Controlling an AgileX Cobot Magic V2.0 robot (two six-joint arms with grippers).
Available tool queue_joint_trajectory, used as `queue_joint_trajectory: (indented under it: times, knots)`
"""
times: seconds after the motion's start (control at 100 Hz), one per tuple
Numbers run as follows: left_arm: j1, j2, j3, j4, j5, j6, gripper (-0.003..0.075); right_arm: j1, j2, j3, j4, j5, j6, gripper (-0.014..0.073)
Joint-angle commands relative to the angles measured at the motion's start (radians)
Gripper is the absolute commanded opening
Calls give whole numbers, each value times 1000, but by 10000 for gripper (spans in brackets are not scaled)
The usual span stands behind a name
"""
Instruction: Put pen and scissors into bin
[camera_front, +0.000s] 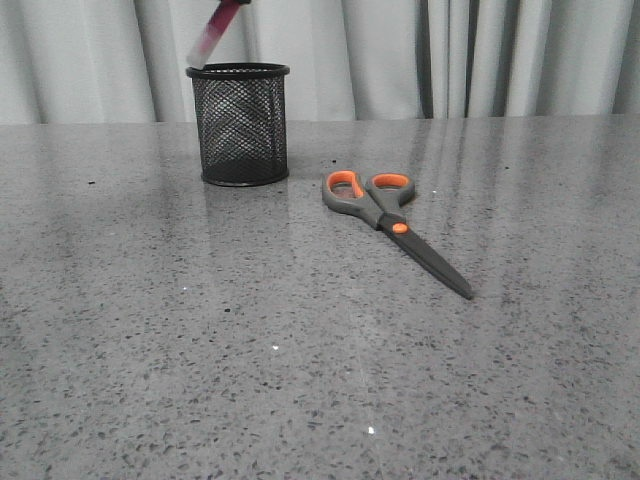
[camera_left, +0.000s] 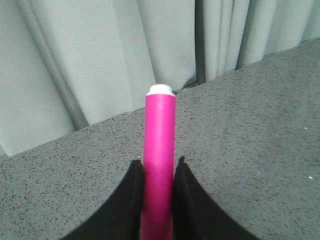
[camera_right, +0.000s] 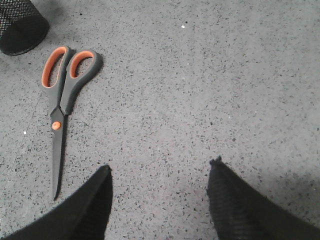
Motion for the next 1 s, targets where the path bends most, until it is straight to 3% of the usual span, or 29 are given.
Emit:
queue_joint_trajectory:
  times: [0.0,0.41,0.51,0.69,0.74,0.99]
  knots:
    - [-12,-21,-56,-15,-65,3,-19,-5,2,-37,17,-54,-15,380]
    - [-12,12,-63,-15,-59,3,-8,-5,2,-37,17,-54,-15,380]
    - [-12,16,-63,-15,-48,3,81,-5,2,-37,17,-54,-15,380]
    - [-12,11,-63,-25,-44,3,395,-5,2,-37,17,-52,-15,380]
    - [-12,0,-63,-40,-44,3,423,-5,2,-37,17,-52,-15,380]
    - [-6,-143,-63,-48,-34,3,415,-5,2,-35,17,-59,-15,380]
